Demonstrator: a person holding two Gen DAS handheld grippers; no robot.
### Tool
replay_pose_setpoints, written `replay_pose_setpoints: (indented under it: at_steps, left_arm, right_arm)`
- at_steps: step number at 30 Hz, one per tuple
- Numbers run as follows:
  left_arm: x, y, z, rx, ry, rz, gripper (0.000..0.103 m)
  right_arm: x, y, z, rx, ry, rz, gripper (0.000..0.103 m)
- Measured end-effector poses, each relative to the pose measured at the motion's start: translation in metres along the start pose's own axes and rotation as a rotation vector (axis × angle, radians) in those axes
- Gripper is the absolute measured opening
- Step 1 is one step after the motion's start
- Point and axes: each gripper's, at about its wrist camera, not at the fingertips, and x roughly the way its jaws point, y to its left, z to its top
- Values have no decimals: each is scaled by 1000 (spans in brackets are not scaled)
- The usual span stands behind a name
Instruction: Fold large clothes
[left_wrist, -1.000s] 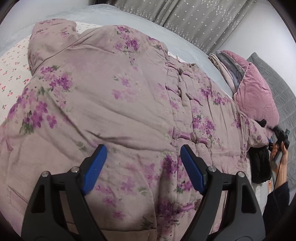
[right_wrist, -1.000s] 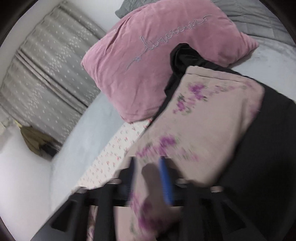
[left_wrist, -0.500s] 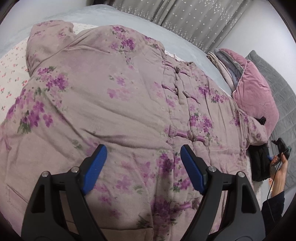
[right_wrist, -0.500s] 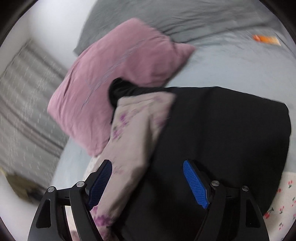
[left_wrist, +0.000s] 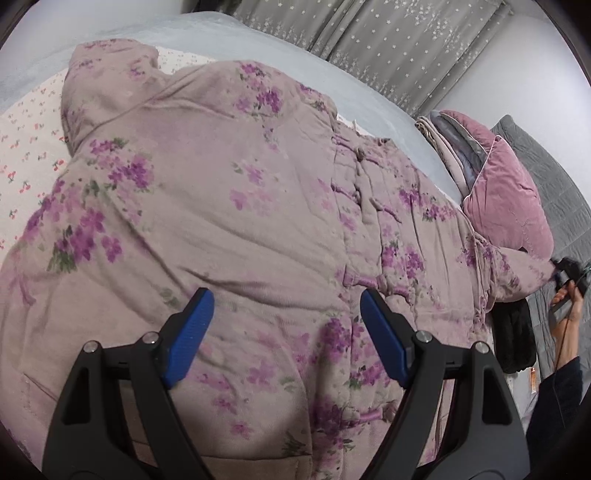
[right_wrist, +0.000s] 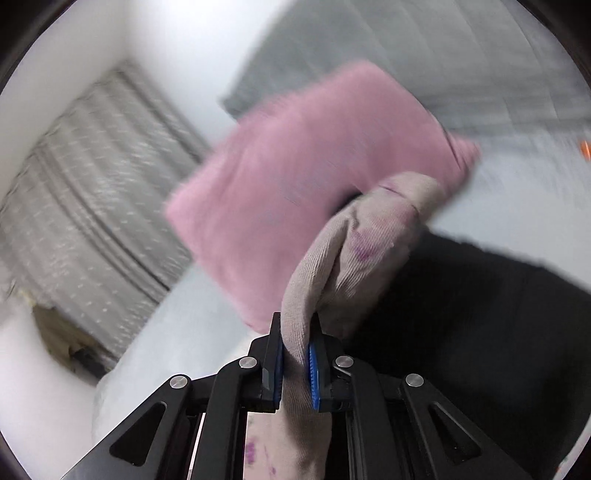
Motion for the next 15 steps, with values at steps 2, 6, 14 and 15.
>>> replay_pose_setpoints:
  at_steps: [2,6,14,15]
  left_arm:
    - [-3,-2,0,10,-11,6,81]
    - [-21,0,5,2,-72,-14,81]
    - [-45,36,22,-117,-149,-23,81]
    - [-46,44,24,-151,-148,-28,81]
  right_arm:
    - [-11,16,2,-32,-20,27,10]
    - [-28,52,-3,-123,-58,84,10]
    - [-98,205,-90,-492,-100,420,10]
    - [-105,228,-113,-565,-76,476,10]
